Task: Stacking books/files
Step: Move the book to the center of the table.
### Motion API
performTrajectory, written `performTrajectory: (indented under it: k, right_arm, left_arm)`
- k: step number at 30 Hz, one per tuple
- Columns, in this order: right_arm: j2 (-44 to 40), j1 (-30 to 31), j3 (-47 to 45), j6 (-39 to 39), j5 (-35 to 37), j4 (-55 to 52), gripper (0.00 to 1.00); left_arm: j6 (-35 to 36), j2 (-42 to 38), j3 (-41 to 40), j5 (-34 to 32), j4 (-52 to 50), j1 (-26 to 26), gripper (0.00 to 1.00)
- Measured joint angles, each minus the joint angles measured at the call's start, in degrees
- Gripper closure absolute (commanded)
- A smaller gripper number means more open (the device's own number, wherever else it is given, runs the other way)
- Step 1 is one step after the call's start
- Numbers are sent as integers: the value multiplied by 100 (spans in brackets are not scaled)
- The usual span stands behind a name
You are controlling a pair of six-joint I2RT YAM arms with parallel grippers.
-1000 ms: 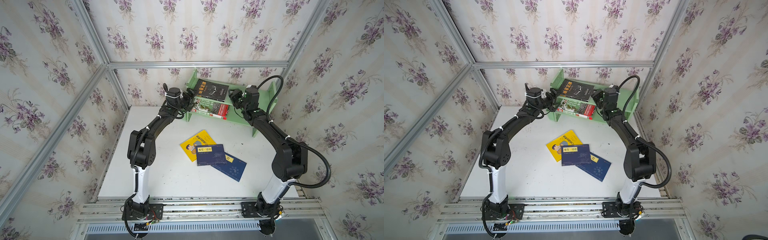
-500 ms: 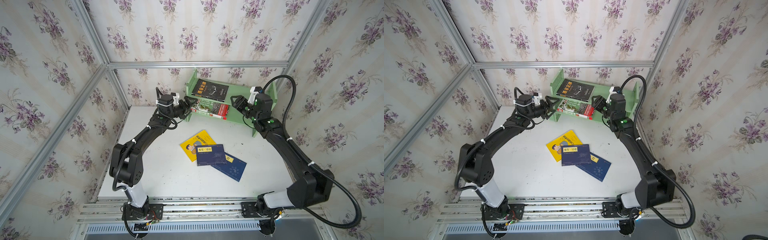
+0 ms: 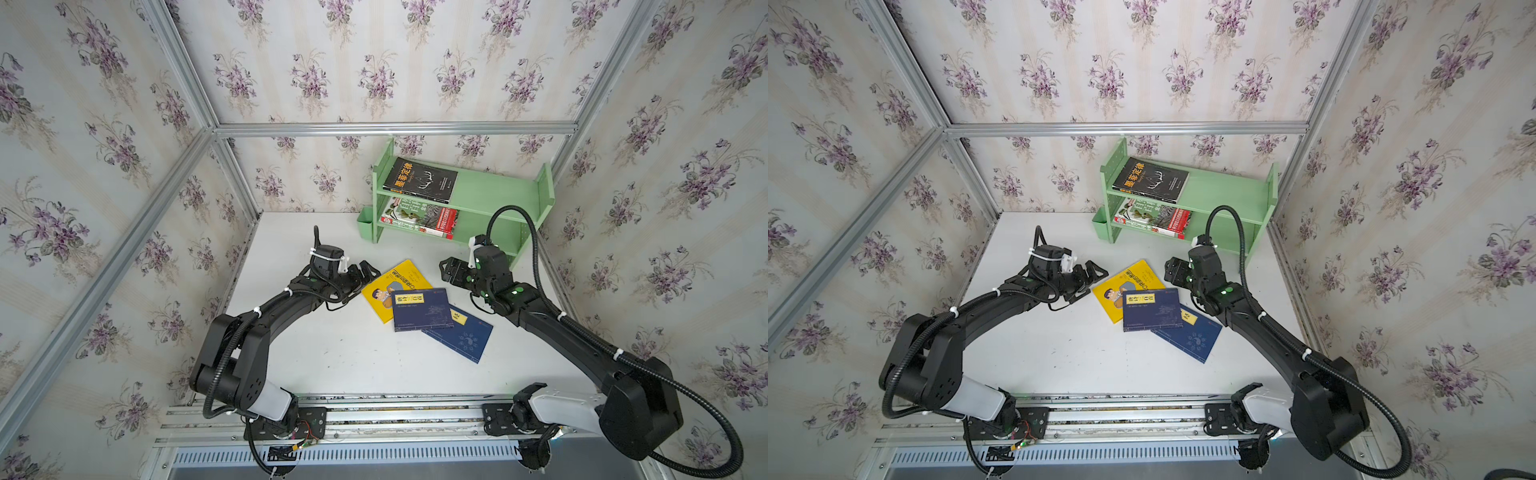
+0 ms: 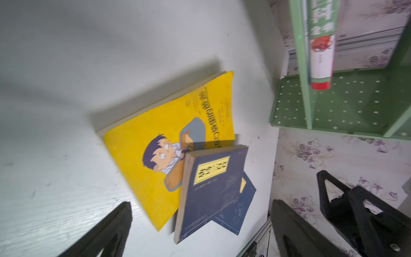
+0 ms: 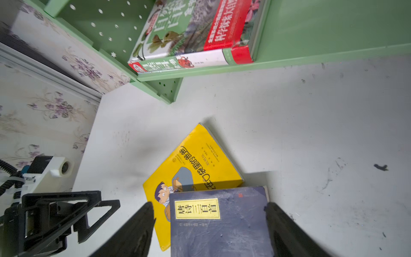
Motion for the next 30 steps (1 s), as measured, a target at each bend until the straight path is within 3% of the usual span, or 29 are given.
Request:
performTrajectory:
  k: [9, 18, 30]
  right_arm:
    - [1386, 219, -79, -136, 319, 918, 15]
    - [2531, 223, 417, -400, 267, 1366, 18]
    - [3569, 223, 859, -450, -197, 1493, 24]
  left_arm:
    - [-293, 636, -81, -13, -92, 22, 0]
    - [-754, 911, -92, -17, -7, -15, 0]
    - [-1113, 1185, 22, 120, 435, -90, 0]
